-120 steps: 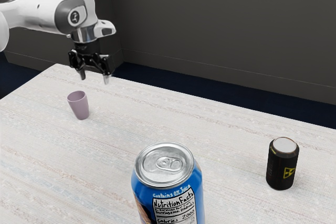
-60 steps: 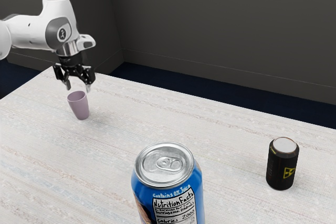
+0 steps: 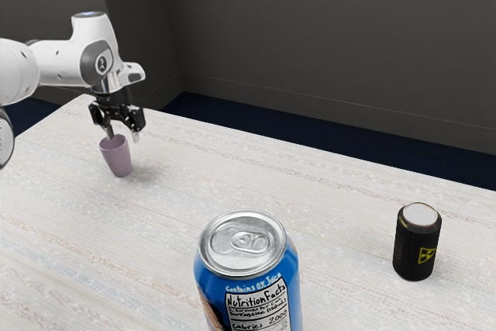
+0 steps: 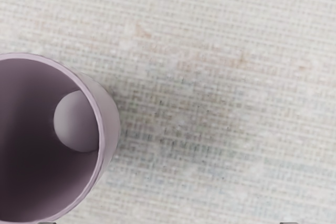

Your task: Place the left cup onto the right cup

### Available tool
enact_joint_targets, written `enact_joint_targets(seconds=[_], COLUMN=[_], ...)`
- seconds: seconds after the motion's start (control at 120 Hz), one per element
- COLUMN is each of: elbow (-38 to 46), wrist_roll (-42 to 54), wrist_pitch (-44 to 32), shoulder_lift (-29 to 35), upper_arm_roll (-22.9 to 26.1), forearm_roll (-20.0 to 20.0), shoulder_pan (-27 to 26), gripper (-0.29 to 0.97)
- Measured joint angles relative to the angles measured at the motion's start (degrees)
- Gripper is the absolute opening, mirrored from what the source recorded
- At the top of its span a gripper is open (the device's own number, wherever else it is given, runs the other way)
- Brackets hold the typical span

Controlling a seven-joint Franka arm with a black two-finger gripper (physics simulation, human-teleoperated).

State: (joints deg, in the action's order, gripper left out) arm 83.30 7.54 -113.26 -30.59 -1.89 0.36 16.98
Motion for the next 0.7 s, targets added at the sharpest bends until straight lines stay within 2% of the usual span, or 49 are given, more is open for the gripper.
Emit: enact_joint_targets(seconds=[0.467,0.7], elbow=[-0.67,-3.83], wrist_roll=[4.01,5.52], wrist_pitch=[-1.19,-1.28], shoulder_lift=[-3.11,-5.26], upper_arm_roll=[0.49,1.58], forearm_roll=[-2.16,-2.21], shoulder_pan=[1.86,2.97], gripper=[0.49,0.48])
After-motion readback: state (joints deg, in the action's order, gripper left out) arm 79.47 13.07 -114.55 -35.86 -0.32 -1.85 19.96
